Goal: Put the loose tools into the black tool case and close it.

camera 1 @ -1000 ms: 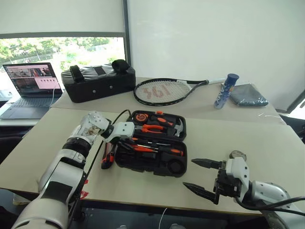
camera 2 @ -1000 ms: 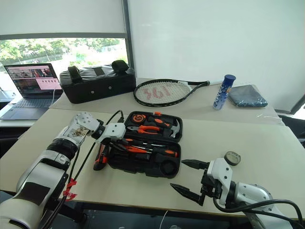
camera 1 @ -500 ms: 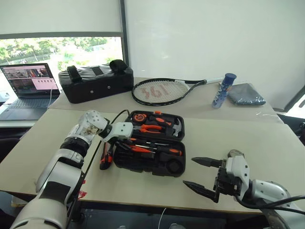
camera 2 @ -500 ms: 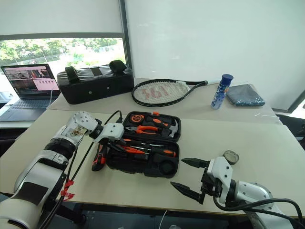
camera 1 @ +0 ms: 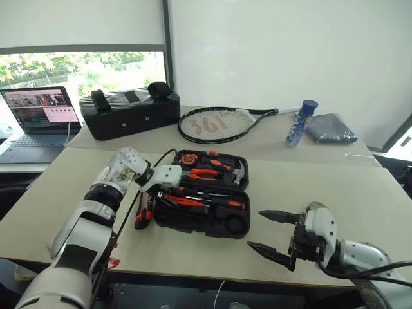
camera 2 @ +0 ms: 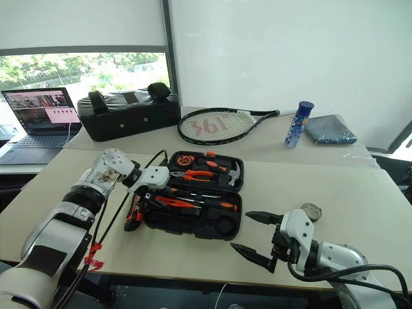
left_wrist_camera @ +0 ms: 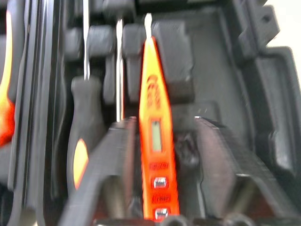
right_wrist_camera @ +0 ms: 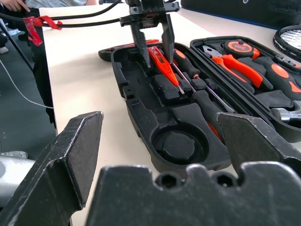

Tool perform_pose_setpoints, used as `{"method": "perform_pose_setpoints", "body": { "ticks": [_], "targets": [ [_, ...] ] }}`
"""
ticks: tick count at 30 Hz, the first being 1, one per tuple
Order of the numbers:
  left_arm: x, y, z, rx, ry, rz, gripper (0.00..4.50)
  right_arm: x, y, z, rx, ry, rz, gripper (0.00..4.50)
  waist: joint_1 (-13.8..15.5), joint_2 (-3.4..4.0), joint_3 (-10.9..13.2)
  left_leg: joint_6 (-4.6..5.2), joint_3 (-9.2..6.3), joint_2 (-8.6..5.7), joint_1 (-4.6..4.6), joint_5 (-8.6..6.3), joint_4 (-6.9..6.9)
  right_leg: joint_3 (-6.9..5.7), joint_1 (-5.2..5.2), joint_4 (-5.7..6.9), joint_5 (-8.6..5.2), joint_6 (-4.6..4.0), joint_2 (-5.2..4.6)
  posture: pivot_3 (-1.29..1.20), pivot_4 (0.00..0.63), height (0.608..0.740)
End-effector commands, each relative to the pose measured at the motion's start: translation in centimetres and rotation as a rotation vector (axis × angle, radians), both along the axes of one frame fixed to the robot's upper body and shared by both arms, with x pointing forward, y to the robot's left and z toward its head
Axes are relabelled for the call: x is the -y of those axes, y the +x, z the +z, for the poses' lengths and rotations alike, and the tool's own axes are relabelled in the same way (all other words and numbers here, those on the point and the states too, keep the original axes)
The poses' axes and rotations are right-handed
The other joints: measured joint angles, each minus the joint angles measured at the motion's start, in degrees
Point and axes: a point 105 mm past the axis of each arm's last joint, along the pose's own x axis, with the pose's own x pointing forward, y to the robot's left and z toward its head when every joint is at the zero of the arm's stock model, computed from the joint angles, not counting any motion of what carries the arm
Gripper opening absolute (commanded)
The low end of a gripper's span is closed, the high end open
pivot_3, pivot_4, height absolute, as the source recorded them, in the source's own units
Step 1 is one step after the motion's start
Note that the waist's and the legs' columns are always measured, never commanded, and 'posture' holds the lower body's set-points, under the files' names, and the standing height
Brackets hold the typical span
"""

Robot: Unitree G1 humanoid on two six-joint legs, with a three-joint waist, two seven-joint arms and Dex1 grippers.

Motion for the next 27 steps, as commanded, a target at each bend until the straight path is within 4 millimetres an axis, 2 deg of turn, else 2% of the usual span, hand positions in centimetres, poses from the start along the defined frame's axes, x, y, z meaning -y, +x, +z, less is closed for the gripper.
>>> {"method": "perform_pose_setpoints", "body": {
  "ticks": [1,6,8,11,15,16,27],
  "targets": [
    [0.3,0.0,2.6,0.081,-0.066,-0.043,2.36,0.3,0.2,0.7,0.034,0.007,-0.005,4.5,0.0,0.0,0.0,0.0,0.0,0.0,0.0,0.0,0.0,0.01,0.0,0.0,0.0,-0.01,0.0,0.0,0.15,0.74],
    [0.0,-0.1,4.3,0.129,-0.142,-0.047,2.36,0.3,0.3,0.6,0.027,0.012,-0.001,4.5,0.0,0.0,0.0,0.0,-0.04,0.0,0.01,0.0,0.0,0.02,0.0,0.01,-0.01,0.01,0.03,0.0,0.15,0.74],
    [-0.3,0.0,4.4,0.123,-0.17,-0.024,2.36,0.3,0.3,0.6,0.026,0.014,-0.002,4.5,0.0,0.0,0.0,0.0,-0.03,0.0,0.01,0.0,0.0,0.02,0.0,0.01,-0.01,0.01,0.03,0.0,0.15,0.74],
    [-0.8,-0.1,3.0,0.098,-0.175,-0.004,1.67,0.2,0.2,0.6,0.026,0.017,-0.002,4.5,0.0,0.01,0.0,0.0,-0.04,0.0,0.01,0.0,0.0,0.02,0.03,-0.01,-0.01,0.02,0.03,0.0,0.15,0.74],
    [-0.4,-0.2,1.6,0.075,-0.182,0.015,0.16,0.1,0.3,0.8,0.033,0.017,-0.001,4.5,0.0,0.01,0.0,0.0,-0.04,0.0,0.04,0.0,0.0,0.03,0.04,0.01,0.0,0.0,0.03,0.0,0.15,0.74],
    [-0.3,-0.2,1.2,0.065,-0.18,0.019,0.07,0.1,0.3,0.8,0.034,0.016,-0.002,4.5,0.0,0.01,0.0,0.0,-0.06,0.0,0.03,0.0,0.0,0.02,0.04,0.0,0.0,0.0,0.04,0.0,0.15,0.74],
    [-1.1,0.0,-2.0,0.032,-0.099,0.096,0.07,0.2,0.2,0.7,0.033,0.016,-0.004,4.5,0.0,0.01,0.0,0.0,-0.07,-0.01,0.04,0.0,0.0,0.05,0.05,0.0,0.0,0.0,0.06,0.0,0.15,0.74]
  ]
}}
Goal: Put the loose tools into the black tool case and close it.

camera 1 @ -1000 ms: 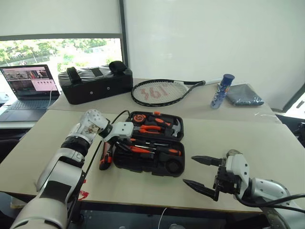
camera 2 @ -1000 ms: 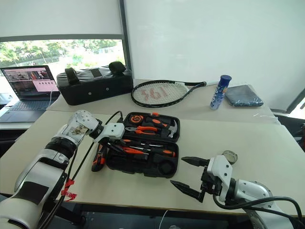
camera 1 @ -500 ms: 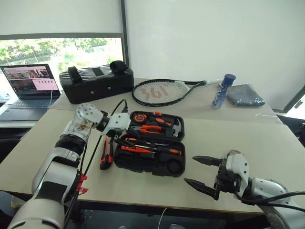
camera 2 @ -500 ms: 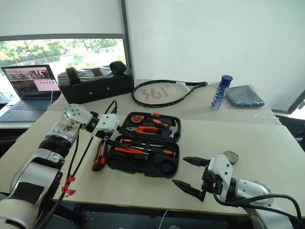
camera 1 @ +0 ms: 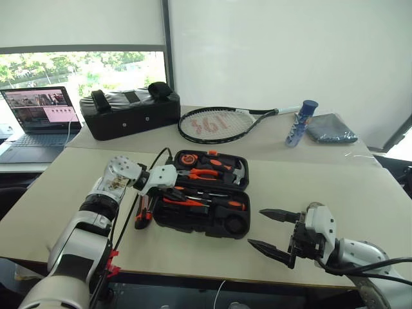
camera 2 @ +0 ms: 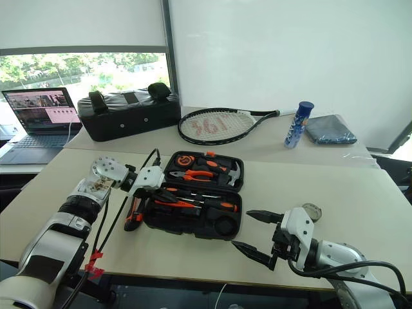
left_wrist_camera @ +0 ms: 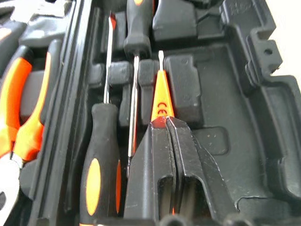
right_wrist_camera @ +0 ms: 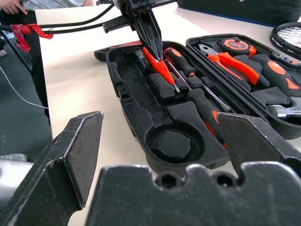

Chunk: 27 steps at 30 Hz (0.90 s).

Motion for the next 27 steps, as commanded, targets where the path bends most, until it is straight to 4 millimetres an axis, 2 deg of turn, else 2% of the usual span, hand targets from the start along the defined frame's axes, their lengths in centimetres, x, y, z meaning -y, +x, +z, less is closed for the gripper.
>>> {"method": "perform_pose_setpoints", "body": {
  "ticks": [1,12,17,19,23,25,27],
  "targets": [
    [-0.5,0.0,-0.8,-0.012,0.032,0.021,0.07,0.0,-0.2,0.8,0.038,0.005,0.003,4.5,0.1,0.0,0.0,0.0,-0.02,0.0,0.01,0.0,0.0,-0.01,0.03,0.0,0.0,0.0,0.0,0.0,0.15,0.74],
    [-0.1,0.2,-2.4,-0.093,0.03,0.115,0.07,-0.2,-0.5,0.7,0.033,0.015,0.011,4.5,0.0,0.1,-0.1,0.0,-0.03,0.0,0.13,0.0,0.0,0.0,0.15,0.02,-0.04,0.07,0.02,0.0,0.15,0.74],
    [-0.6,-1.2,-2.4,-0.086,0.028,0.027,0.07,-0.3,-0.5,0.9,0.037,0.017,0.011,4.5,-0.1,0.16,-0.1,0.0,-0.02,0.0,0.15,0.0,0.0,0.02,0.16,0.02,-0.04,0.07,0.03,0.0,0.15,0.74],
    [-0.7,-1.2,-1.4,-0.06,-0.023,0.025,0.07,-0.2,-0.4,0.9,0.04,0.018,0.008,4.5,-0.1,0.17,-0.1,0.0,-0.03,0.0,0.15,0.0,0.0,0.02,0.16,0.02,-0.04,0.06,0.03,0.0,0.15,0.74],
    [-1.5,-1.5,2.3,0.001,-0.243,0.061,0.07,0.0,-0.4,1.1,0.057,0.03,0.005,4.5,-0.1,0.15,-0.1,0.0,-0.03,0.02,0.09,0.0,0.0,0.01,0.1,0.02,-0.04,0.06,0.04,0.0,0.15,0.74],
    [-3.0,-2.0,3.5,0.008,-0.337,0.117,0.07,0.1,-0.6,1.3,0.071,0.052,0.013,4.5,-0.1,0.15,-0.1,0.0,-0.05,0.05,0.06,0.0,0.0,0.0,0.06,0.03,-0.03,0.04,0.04,0.0,0.15,0.74],
    [-5.4,-2.6,3.8,0.018,-0.373,0.215,0.07,0.3,-0.8,1.3,0.076,0.07,0.024,4.5,-0.3,0.16,-0.1,0.0,-0.06,0.05,0.04,0.0,0.0,-0.01,0.05,0.01,-0.04,0.05,0.04,0.0,0.15,0.74]
  ]
}}
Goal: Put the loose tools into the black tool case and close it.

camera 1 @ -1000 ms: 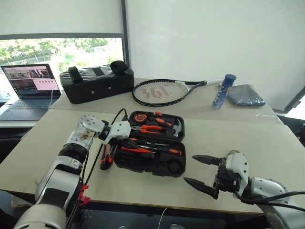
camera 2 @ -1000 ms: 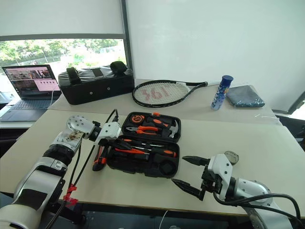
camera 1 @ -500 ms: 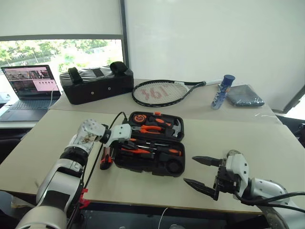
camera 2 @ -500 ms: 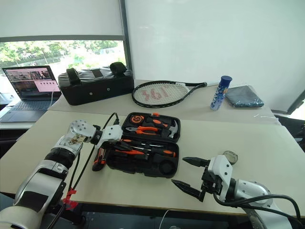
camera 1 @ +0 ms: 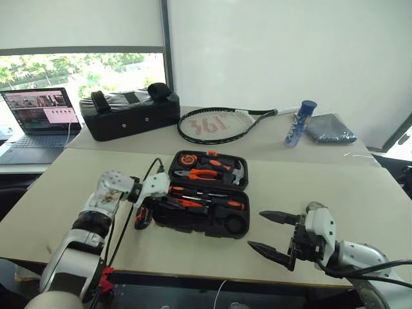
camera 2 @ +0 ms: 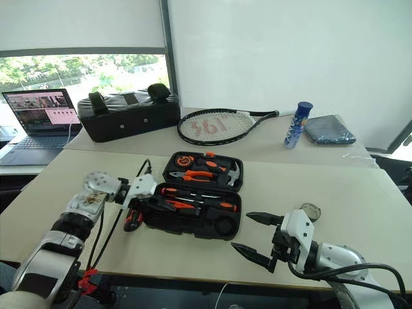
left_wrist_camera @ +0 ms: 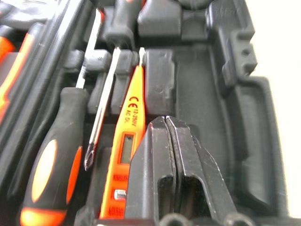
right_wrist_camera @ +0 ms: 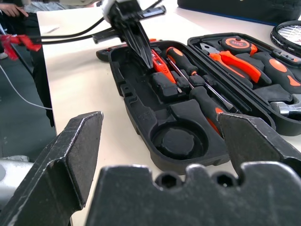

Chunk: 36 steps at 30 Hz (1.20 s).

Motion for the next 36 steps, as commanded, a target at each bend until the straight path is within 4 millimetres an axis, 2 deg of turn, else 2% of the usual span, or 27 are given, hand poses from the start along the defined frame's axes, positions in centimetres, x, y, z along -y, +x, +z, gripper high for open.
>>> {"method": "perform_pose_setpoints", "body": {
  "ticks": [1,4,6,7,10,14,15,17,20,27,31,33,36],
  "targets": [
    [-4.1,-1.0,2.5,0.048,-0.111,0.166,0.32,0.5,-0.6,1.3,0.074,0.052,0.022,4.5,-0.3,0.02,0.0,0.0,0.01,0.02,0.03,0.0,0.0,0.02,0.0,0.01,0.0,-0.01,0.0,0.0,0.15,0.74],
    [-8.6,-2.6,2.1,0.033,-0.159,0.38,0.97,0.7,-0.8,1.5,0.102,0.084,0.033,4.5,-0.5,0.04,0.0,0.0,0.01,0.05,0.07,-0.01,-0.03,0.01,0.01,0.0,-0.02,-0.06,0.0,0.0,0.15,0.74],
    [-12.0,-4.0,1.8,0.036,-0.205,0.559,1.77,0.6,-0.9,1.8,0.134,0.101,0.049,4.5,-0.7,0.05,0.0,0.0,0.02,0.1,0.08,-0.01,-0.04,0.0,0.02,0.01,-0.02,-0.08,-0.03,0.0,0.15,0.74],
    [-13.6,-4.9,1.5,0.042,-0.216,0.635,2.01,0.6,-1.0,1.9,0.134,0.112,0.058,4.5,-0.6,0.04,0.0,0.0,0.02,0.12,0.09,-0.01,-0.04,-0.01,0.02,0.02,-0.02,-0.08,-0.04,0.0,0.15,0.74],
    [-18.4,-8.8,-0.5,0.015,-0.233,0.89,3.04,0.5,-0.9,2.0,0.156,0.122,0.078,4.5,-0.8,0.01,0.0,0.0,0.02,0.16,0.12,-0.01,-0.04,-0.1,0.04,0.02,-0.04,-0.09,-0.08,0.0,0.15,0.74],
    [-20.7,-12.8,-2.1,-0.01,-0.261,1.078,4.41,0.5,-0.8,1.8,0.185,0.12,0.09,4.5,-0.3,-0.01,0.0,-0.01,0.03,0.17,0.19,-0.02,-0.07,-0.18,0.1,0.03,-0.05,-0.22,-0.15,0.0,0.15,0.74],
    [-20.8,-13.5,-2.3,-0.013,-0.271,1.111,4.41,0.5,-0.7,1.7,0.188,0.121,0.088,4.5,0.0,-0.04,0.0,-0.02,0.03,0.15,0.19,-0.01,-0.07,-0.28,0.09,0.03,-0.11,-0.19,-0.23,0.0,0.15,0.74],
    [-20.8,-14.1,-2.2,0.017,-0.3,1.173,4.41,0.6,-0.6,1.6,0.201,0.121,0.087,4.5,0.4,-0.05,0.0,-0.03,0.08,0.15,0.24,-0.01,-0.08,-0.27,0.17,-0.02,-0.14,-0.22,-0.32,0.0,0.15,0.74],
    [-19.2,-13.8,-2.0,-0.028,-0.359,1.18,4.41,0.8,-0.4,1.3,0.2,0.116,0.087,4.5,1.1,-0.13,0.0,-0.03,0.17,0.06,0.23,-0.01,-0.07,-0.51,0.18,-0.01,-0.25,-0.21,-0.62,0.0,0.15,0.74],
    [-13.4,-8.5,-0.3,-0.241,-0.335,1.199,4.41,0.6,-0.1,1.4,0.198,0.107,0.11,4.5,1.3,-0.17,0.0,-0.03,0.15,0.01,0.25,0.0,-0.07,-0.54,0.22,0.02,-0.28,-0.15,-0.56,0.0,0.15,0.74],
    [-11.0,-5.8,0.2,-0.394,-0.306,1.243,4.41,0.3,-0.1,1.9,0.2,0.115,0.123,4.5,1.0,-0.17,0.0,-0.03,0.05,-0.02,0.23,-0.01,-0.07,-0.54,0.21,0.06,-0.23,-0.24,-0.49,0.0,0.15,0.74],
    [-9.9,-5.0,-0.2,-0.455,-0.22,1.26,4.41,-0.1,-0.2,2.1,0.191,0.119,0.142,4.5,0.7,-0.18,0.0,-0.03,-0.05,-0.03,0.15,-0.01,-0.07,-0.57,0.19,0.05,-0.2,-0.28,-0.44,0.0,0.15,0.74],
    [-8.7,-3.4,-0.2,-0.49,-0.166,1.277,4.41,-0.6,-0.5,2.3,0.182,0.122,0.162,4.5,0.0,-0.17,0.0,-0.03,-0.12,-0.07,0.1,-0.01,-0.1,-0.56,0.16,0.05,-0.11,-0.44,-0.42,0.0,0.15,0.74]
  ]
}}
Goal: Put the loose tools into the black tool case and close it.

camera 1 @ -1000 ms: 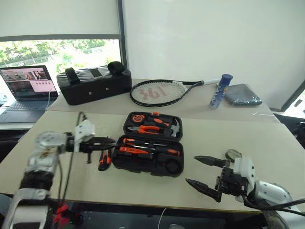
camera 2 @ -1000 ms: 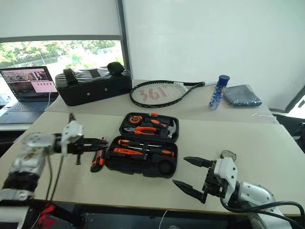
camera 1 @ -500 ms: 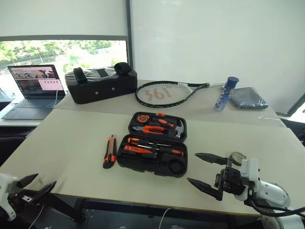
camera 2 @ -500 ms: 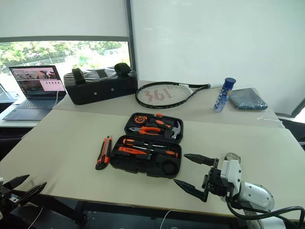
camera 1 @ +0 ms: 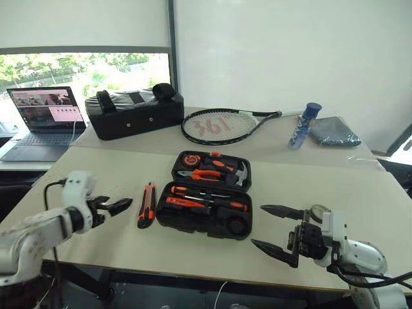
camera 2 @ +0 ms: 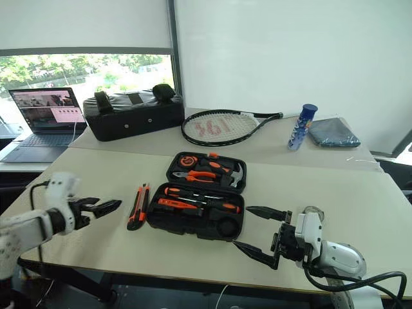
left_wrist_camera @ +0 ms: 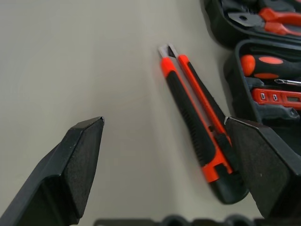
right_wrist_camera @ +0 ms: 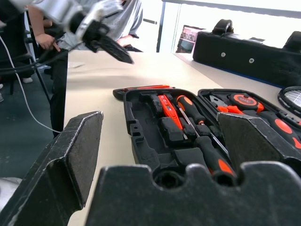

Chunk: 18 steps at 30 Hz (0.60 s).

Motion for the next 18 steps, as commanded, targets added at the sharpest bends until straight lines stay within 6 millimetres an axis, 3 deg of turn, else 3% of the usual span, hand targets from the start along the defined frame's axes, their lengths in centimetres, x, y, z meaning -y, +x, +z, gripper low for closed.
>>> {"method": "perform_pose_setpoints", "body": {
  "ticks": [1,8,18],
  "targets": [
    [0.7,1.2,-0.3,-0.073,0.031,0.02,4.41,-0.7,-0.5,1.3,0.029,0.007,0.036,4.5,-0.2,0.0,0.0,0.0,-0.02,0.0,-0.02,0.0,0.0,-0.01,-0.01,0.01,0.01,-0.02,0.02,0.0,0.15,0.74],
    [2.3,3.5,-1.3,-0.126,0.159,-0.036,4.41,-1.5,-0.7,1.9,0.041,0.008,0.057,4.5,-0.1,-0.01,0.0,-0.01,-0.12,-0.03,-0.05,0.01,-0.01,-0.01,-0.02,-0.01,0.03,-0.05,0.08,0.0,0.15,0.74],
    [3.9,4.6,-3.3,-0.204,0.195,-0.1,4.41,-1.9,-0.8,2.7,0.063,0.021,0.044,4.5,0.4,0.02,0.0,-0.02,-0.21,-0.09,-0.02,0.02,0.0,-0.03,0.04,-0.01,-0.06,0.09,0.07,0.0,0.15,0.74]
  ]
}}
